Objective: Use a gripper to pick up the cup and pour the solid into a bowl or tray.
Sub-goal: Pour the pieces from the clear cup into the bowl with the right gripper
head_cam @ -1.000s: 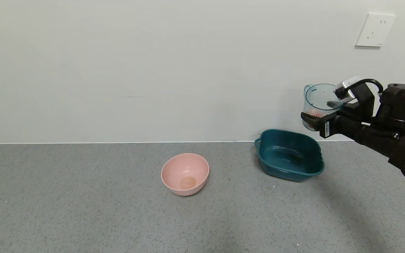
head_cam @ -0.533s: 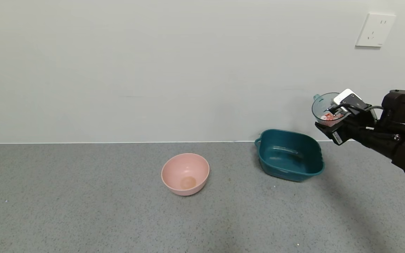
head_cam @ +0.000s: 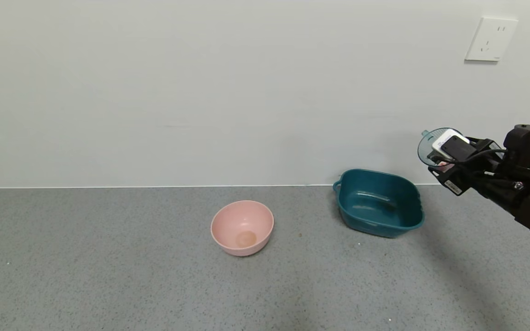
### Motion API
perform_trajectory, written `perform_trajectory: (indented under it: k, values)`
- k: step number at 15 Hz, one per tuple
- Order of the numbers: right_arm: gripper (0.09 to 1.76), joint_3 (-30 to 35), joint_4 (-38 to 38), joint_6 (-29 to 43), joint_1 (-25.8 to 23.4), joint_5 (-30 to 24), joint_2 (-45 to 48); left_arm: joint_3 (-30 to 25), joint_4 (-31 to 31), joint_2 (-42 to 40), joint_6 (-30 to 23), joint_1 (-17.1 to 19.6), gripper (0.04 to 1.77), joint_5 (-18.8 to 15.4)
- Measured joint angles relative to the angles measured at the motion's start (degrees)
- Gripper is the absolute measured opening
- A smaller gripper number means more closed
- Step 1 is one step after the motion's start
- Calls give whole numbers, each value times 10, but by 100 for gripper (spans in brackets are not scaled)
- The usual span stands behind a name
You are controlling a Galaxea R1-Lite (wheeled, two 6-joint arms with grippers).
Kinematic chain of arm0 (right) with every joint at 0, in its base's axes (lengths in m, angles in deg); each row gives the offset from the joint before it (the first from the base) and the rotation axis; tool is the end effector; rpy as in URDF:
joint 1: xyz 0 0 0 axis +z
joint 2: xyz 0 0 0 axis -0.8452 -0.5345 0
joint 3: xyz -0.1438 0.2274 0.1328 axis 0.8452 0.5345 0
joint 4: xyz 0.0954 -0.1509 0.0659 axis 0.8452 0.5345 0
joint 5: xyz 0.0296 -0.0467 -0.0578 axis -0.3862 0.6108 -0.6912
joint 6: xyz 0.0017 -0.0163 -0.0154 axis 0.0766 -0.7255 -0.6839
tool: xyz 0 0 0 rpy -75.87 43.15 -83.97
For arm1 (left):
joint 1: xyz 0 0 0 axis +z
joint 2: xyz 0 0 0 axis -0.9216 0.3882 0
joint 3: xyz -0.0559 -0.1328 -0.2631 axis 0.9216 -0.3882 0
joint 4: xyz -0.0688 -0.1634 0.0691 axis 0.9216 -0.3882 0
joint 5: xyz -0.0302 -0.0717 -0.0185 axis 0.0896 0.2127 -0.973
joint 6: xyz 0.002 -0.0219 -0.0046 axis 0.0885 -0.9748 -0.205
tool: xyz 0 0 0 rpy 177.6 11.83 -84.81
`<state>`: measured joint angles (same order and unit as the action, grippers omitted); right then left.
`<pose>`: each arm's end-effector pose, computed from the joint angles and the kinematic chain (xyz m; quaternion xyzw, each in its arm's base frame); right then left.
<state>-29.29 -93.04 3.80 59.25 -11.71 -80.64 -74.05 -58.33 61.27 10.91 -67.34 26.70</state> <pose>0.3522 0.0068 0.1806 -0.4512 0.0575 -0.0255 0.8902 -0.0229 -0.0003 0.0749 0.0199 0.0025 -0.0076 0.9998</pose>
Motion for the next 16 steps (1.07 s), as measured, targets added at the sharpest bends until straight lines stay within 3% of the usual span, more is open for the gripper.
perform_trajectory:
  k: [6, 11, 16]
  values:
    - [136, 29, -150, -84, -5, 1, -37, 0, 0, 0, 0, 0, 172, 0]
    - [136, 26, -371, -185, 4, -3, -141, 0, 0, 0, -1, 0, 172, 0]
    - [136, 24, -392, -240, 7, -7, -189, 0, 0, 0, -1, 0, 172, 0]
